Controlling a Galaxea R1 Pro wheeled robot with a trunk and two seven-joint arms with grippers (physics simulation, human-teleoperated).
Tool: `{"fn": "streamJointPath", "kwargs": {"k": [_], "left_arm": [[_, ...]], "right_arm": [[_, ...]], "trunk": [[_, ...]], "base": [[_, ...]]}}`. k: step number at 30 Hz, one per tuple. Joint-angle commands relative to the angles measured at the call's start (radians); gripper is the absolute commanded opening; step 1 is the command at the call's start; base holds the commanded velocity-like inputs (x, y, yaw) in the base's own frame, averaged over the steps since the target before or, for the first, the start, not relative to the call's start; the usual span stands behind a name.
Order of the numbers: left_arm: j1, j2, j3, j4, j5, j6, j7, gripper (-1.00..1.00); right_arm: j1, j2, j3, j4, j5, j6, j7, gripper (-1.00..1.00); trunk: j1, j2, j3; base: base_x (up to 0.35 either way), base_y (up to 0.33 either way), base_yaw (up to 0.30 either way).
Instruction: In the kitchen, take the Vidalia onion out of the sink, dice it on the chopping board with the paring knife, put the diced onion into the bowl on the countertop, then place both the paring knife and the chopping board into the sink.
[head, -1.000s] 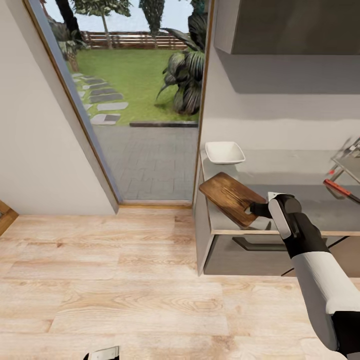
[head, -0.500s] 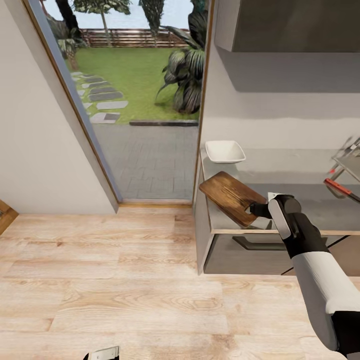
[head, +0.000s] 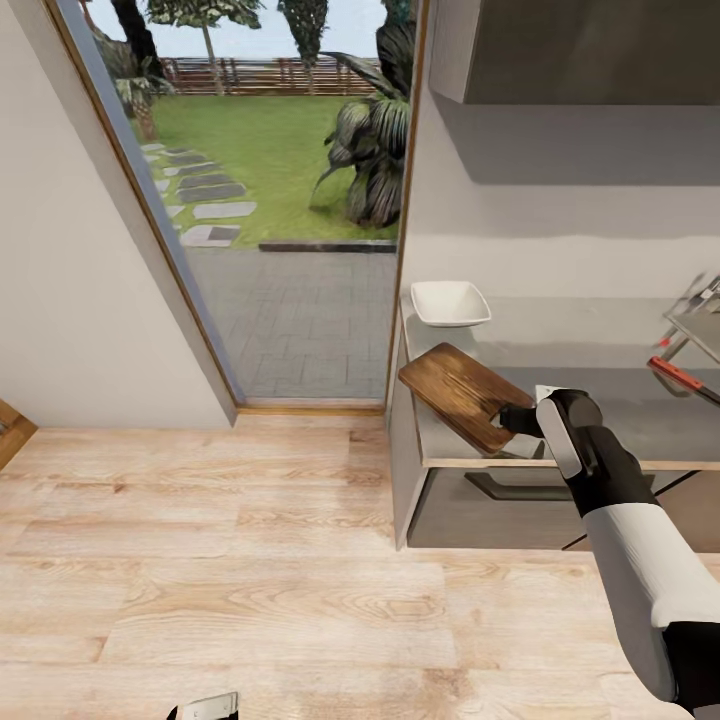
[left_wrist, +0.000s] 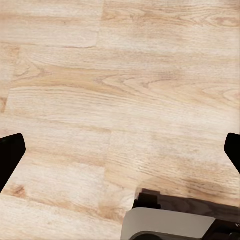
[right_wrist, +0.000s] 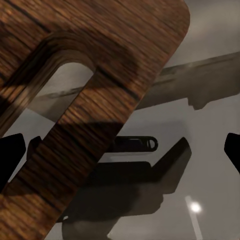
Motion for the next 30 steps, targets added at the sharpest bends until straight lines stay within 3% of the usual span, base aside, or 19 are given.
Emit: {"fn": "streamJointPath", "kwargs": {"k": [1, 8, 9, 30], "left_arm": [[-0.002, 0.000, 0.005, 0.004, -0.011, -0.005, 0.008, 1.00], [-0.001, 0.001, 0.006, 0.004, -0.011, -0.005, 0.008, 1.00], [-0.001, 0.001, 0.005, 0.004, -0.011, -0.005, 0.008, 1.00], [-0.002, 0.001, 0.005, 0.004, -0.011, -0.005, 0.008, 1.00]], "right_arm": [[-0.001, -0.001, 0.002, 0.000, -0.009, 0.003, -0.009, 1.00], [-0.001, 0.001, 0.002, 0.012, -0.009, 0.003, -0.009, 1.00], [-0.001, -0.001, 0.002, 0.012, -0.009, 0.003, -0.009, -1.00], [-0.001, -0.003, 0.001, 0.012, -0.008, 0.003, -0.009, -1.00]], "trunk": [[0.001, -0.002, -0.002], [0.001, -0.002, -0.002], [0.001, -0.002, -0.002], [0.001, -0.002, -0.002]], "base": [[0.000, 0.000, 0.000], [0.000, 0.000, 0.000], [0.000, 0.000, 0.000], [0.000, 0.000, 0.000]]}}
